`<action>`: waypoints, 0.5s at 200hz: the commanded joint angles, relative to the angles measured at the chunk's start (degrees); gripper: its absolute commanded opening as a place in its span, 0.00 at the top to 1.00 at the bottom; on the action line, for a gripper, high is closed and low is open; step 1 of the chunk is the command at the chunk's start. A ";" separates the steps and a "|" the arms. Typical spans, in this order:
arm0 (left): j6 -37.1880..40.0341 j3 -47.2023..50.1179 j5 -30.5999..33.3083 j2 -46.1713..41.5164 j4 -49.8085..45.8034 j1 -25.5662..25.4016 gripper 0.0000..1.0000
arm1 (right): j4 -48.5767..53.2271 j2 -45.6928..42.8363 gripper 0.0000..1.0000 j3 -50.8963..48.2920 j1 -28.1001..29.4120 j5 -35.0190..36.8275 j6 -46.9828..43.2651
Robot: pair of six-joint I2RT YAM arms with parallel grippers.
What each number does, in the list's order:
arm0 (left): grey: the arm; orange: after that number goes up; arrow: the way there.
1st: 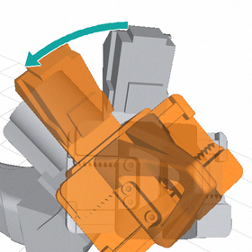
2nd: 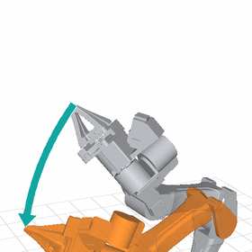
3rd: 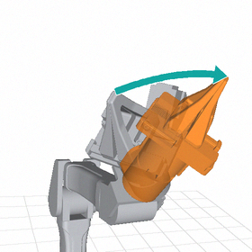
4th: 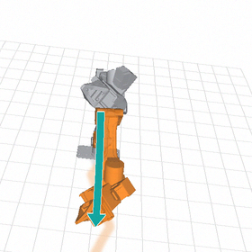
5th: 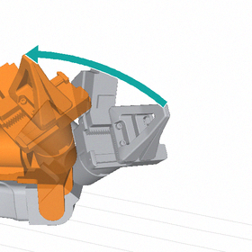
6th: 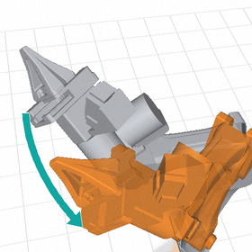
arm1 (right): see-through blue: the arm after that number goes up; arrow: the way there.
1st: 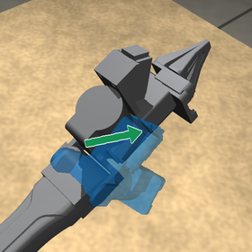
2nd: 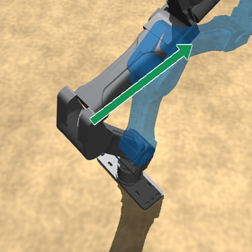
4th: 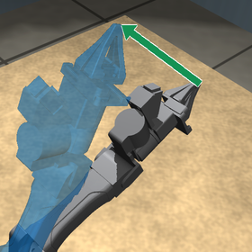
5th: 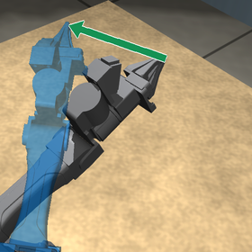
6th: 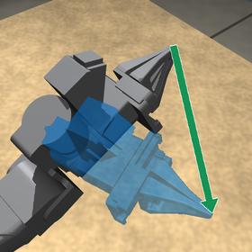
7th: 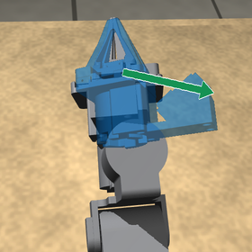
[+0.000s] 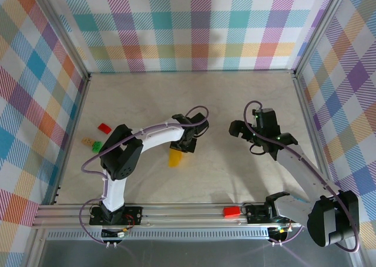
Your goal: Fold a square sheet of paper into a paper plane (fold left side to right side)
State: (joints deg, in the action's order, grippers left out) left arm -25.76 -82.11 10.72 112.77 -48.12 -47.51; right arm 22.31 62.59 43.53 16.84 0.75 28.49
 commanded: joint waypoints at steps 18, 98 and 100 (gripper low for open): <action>-3.36 -1.39 -10.64 2.11 4.36 1.11 0.83 | -1.39 0.60 0.01 -0.93 -0.32 -2.32 1.00; -5.68 -0.15 -25.62 0.05 14.80 4.89 0.58 | -1.01 4.27 0.01 0.61 -0.39 -8.57 0.51; -5.63 0.11 -25.85 -0.17 15.20 5.08 0.57 | -1.03 4.40 0.01 0.73 -0.34 -8.97 0.51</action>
State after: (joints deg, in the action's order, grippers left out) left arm -30.04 -82.41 -8.67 114.80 -37.50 -44.25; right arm 21.93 65.93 43.07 16.84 -3.66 29.08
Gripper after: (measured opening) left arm 0.414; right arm 0.988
